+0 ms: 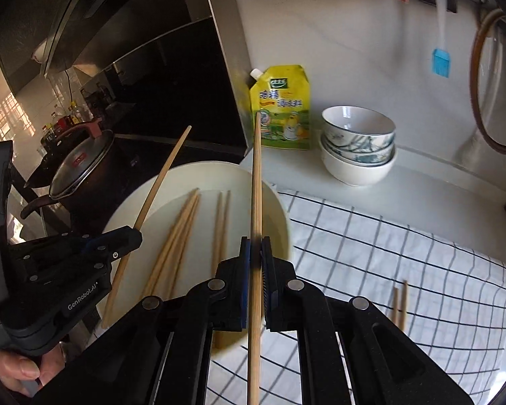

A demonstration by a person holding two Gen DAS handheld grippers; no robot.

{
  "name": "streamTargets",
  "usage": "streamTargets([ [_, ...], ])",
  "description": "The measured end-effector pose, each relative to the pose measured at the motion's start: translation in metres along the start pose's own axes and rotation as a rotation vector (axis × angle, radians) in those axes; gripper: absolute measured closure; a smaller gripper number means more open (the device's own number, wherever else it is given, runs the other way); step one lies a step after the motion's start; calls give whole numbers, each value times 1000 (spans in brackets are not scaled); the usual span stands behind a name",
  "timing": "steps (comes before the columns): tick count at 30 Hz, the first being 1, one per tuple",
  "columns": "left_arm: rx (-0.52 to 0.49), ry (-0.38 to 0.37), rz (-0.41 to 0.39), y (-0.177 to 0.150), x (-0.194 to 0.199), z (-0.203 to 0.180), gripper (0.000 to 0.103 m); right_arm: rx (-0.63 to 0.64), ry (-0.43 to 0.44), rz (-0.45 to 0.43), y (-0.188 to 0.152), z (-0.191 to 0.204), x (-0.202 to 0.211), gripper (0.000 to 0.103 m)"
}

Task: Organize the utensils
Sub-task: 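Carry the left gripper's chopstick into the white basin while the right carries its own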

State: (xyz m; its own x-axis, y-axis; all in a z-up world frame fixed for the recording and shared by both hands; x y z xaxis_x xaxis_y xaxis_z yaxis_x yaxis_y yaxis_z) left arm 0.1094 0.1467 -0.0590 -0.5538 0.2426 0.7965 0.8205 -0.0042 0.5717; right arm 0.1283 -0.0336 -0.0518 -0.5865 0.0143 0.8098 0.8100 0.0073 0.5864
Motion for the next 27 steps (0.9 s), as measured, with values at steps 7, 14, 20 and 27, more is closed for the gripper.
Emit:
streamTargets([
  [7, 38, 1, 79, -5, -34, 42, 96, 38, 13, 88, -3, 48, -54, 96],
  [14, 47, -23, 151, -19, -65, 58, 96, 45, -10, 185, -18, 62, -94, 96],
  [20, 51, -39, 187, -29, -76, 62, 95, 31, -31, 239, -29, 60, -111, 96],
  [27, 68, -46, 196, -31, -77, 63, 93, 35, -45, 231, -32, 59, -110, 95],
])
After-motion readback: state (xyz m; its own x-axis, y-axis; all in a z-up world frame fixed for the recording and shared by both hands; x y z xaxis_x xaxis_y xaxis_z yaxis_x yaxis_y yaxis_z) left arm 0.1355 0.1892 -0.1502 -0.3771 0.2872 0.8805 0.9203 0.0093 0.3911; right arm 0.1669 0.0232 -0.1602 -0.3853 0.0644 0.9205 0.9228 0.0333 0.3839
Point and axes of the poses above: each gripper's, at about its wrist camera, not at the fingertips, and x roughly against the way its jaws point, z to its left, y to its top, the point moved 4 cm from there along -x, roughly the way its jaws point, and after that the axes turned 13 degrees about -y, right-handed, at the moved point
